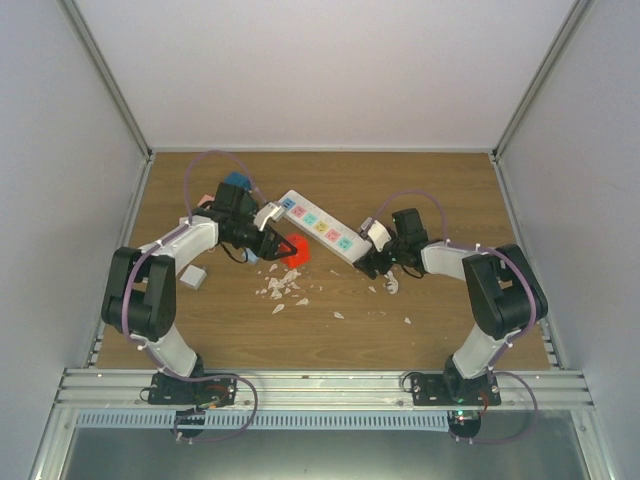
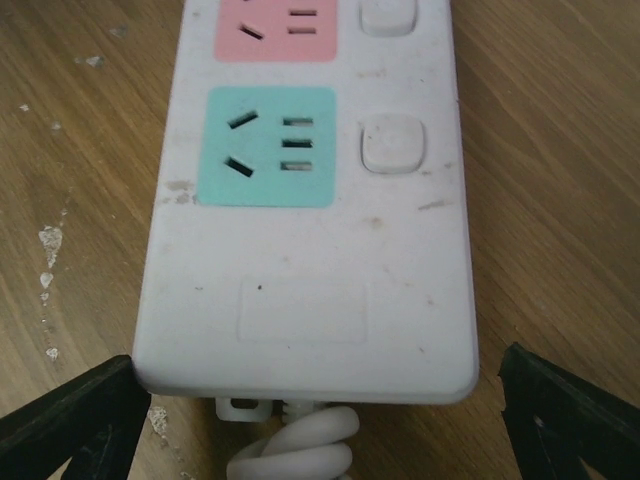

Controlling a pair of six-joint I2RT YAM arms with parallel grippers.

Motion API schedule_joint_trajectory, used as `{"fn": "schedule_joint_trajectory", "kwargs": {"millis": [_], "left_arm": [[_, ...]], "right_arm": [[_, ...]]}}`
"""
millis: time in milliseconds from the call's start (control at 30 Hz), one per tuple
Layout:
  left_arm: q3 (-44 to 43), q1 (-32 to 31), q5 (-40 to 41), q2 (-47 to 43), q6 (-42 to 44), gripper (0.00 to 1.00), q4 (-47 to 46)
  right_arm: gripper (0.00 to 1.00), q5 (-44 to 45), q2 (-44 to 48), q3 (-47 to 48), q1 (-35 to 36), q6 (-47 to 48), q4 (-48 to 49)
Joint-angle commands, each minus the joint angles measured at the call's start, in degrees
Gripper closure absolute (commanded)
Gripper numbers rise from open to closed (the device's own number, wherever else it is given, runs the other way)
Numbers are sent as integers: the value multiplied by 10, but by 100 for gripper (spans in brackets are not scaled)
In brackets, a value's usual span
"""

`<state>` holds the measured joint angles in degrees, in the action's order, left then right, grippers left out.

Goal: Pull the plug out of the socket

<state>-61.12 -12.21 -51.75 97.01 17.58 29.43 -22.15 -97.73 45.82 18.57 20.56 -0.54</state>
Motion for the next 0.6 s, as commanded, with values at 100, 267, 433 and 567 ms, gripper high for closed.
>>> {"fn": "schedule_joint_trajectory", "kwargs": {"millis": [100, 267, 433, 567], "left_arm": [[-6, 18, -70, 63, -2, 73, -16], [-12, 33, -64, 86, -10, 53, -20], [-18, 47, -23, 95, -26, 24, -24], [-20, 61, 6, 92, -36, 3, -31]], "right_arm": [[0, 29, 36, 4, -4, -6, -8], [0, 39, 47, 17, -1, -4, -13], [0, 53, 39, 58, 9, -2, -36], [0, 76, 24, 87, 31, 6, -46]]}}
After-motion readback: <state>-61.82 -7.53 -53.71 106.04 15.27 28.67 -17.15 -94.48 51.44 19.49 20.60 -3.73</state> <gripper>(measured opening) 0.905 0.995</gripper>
